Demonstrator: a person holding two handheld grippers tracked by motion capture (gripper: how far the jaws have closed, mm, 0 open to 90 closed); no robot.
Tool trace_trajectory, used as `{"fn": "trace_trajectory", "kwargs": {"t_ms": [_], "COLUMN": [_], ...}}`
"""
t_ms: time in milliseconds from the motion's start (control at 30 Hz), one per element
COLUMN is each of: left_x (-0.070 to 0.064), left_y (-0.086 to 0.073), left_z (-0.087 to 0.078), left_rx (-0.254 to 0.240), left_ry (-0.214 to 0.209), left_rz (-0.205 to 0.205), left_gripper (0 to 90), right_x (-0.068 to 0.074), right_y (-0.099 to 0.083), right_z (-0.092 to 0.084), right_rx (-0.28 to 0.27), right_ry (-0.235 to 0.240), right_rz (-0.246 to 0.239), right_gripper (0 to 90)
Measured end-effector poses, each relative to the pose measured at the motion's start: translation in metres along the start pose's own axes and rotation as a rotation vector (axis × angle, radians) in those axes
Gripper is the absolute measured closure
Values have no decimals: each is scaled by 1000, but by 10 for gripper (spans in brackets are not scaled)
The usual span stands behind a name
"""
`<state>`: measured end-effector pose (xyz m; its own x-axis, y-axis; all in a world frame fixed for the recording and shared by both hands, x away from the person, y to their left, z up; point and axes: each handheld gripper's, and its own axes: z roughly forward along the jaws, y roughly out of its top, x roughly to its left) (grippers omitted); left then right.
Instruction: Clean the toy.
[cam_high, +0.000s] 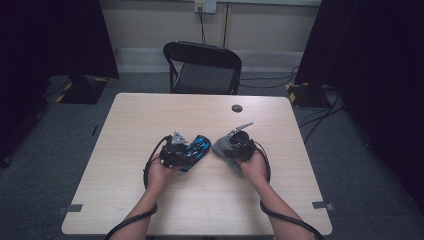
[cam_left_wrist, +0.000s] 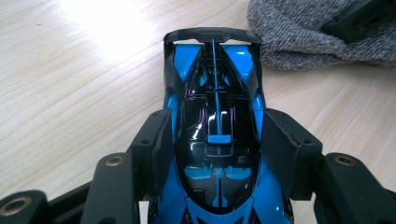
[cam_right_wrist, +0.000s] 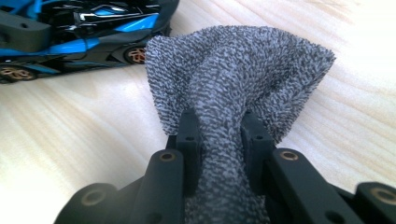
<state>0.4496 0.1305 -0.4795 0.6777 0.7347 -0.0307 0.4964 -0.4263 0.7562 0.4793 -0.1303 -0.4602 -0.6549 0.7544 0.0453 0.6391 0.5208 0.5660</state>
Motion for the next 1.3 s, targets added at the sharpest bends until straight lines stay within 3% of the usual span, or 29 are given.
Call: {"fn": "trace_trajectory", "kwargs": {"t_ms": [200,567,1300], "left_x": [0,0,0], "left_y": [0,-1,0], "left_z": [0,0,0], "left_rx": [-3,-7,-3], "left_ry": [6,-1,4], "left_rz": [7,-1,6], "left_gripper": [444,443,443], "right_x": [-1,10,34], "right_y": [0,-1,-7], "right_z": [9,12,12], "right_rx": [11,12,-8], "right_ry": [-10,-15,48], "right_rz": [17,-21,-52], "right_gripper": [736,735,736]}}
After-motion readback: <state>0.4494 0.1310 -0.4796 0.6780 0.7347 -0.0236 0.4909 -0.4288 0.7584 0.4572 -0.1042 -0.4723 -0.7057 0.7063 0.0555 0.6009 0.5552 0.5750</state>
